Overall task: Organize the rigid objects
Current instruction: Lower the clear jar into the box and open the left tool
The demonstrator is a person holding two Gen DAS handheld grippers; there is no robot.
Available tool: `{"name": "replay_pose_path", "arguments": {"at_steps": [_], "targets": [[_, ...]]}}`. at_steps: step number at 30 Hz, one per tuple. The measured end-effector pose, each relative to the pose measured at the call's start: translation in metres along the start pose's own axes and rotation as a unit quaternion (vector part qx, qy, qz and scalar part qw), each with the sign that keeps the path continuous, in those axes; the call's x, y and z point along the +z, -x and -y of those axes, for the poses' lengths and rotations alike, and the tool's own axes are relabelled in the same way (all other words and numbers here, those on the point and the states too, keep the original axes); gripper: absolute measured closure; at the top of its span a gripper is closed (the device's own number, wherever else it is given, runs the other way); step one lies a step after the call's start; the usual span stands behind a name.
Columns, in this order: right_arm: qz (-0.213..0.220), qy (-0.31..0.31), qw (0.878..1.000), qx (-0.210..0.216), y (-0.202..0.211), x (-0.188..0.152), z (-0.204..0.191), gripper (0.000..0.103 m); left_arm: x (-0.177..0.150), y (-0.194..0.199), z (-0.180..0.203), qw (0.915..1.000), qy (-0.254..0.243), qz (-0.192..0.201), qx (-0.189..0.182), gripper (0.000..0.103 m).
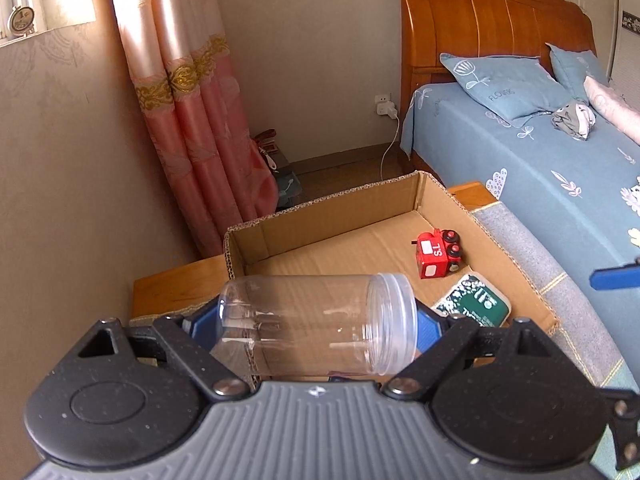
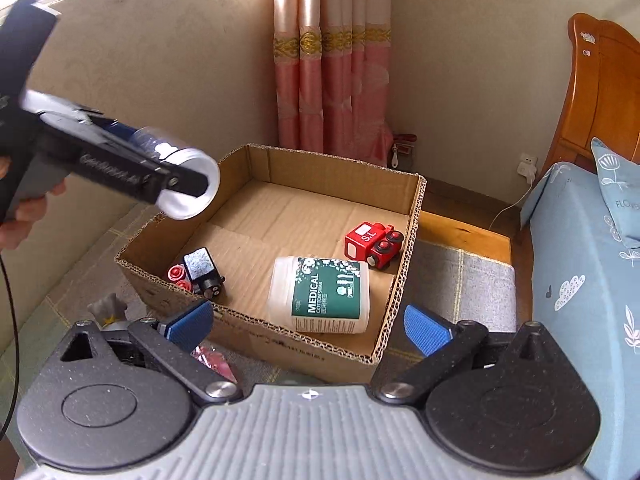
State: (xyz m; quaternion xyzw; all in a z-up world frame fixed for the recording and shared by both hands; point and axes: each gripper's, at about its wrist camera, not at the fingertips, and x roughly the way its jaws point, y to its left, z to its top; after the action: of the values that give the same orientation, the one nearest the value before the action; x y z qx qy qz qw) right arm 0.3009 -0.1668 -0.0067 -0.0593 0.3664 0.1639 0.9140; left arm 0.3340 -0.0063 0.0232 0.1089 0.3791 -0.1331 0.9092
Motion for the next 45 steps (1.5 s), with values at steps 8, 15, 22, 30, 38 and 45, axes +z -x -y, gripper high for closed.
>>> {"name": "replay_pose_path", "arguments": {"at_steps": [8,15,22,30,38,45], "targets": [[0.005,-0.004,1.000,-0.013,0.030,-0.014,0.000,0.000,0.029,-0.042,0.001,0.9997,0.005,-0.025,0.001,0.012],[0.005,-0.003,1.000,-0.016,0.037,-0.024,-0.001,0.000,0.028,-0.050,-0.006,0.9986,0.047,-0.020,0.008,0.007],[0.002,-0.017,1.000,-0.009,0.035,-0.030,-0.002,0.000,0.018,-0.025,-0.004,0.9993,0.033,-0.012,0.011,0.007],[0.008,-0.029,0.999,-0.013,0.041,-0.043,-0.010,0.000,-0.005,0.009,0.004,0.9996,0.017,0.007,0.020,0.004],[0.008,-0.057,0.998,-0.025,0.044,-0.075,-0.018,0.000,-0.046,0.034,0.022,0.9994,-0.004,0.024,0.022,0.003],[0.001,-0.085,0.995,-0.043,0.041,-0.103,-0.022,0.000,-0.096,0.053,0.048,0.9986,-0.024,0.033,0.033,0.003]]}}
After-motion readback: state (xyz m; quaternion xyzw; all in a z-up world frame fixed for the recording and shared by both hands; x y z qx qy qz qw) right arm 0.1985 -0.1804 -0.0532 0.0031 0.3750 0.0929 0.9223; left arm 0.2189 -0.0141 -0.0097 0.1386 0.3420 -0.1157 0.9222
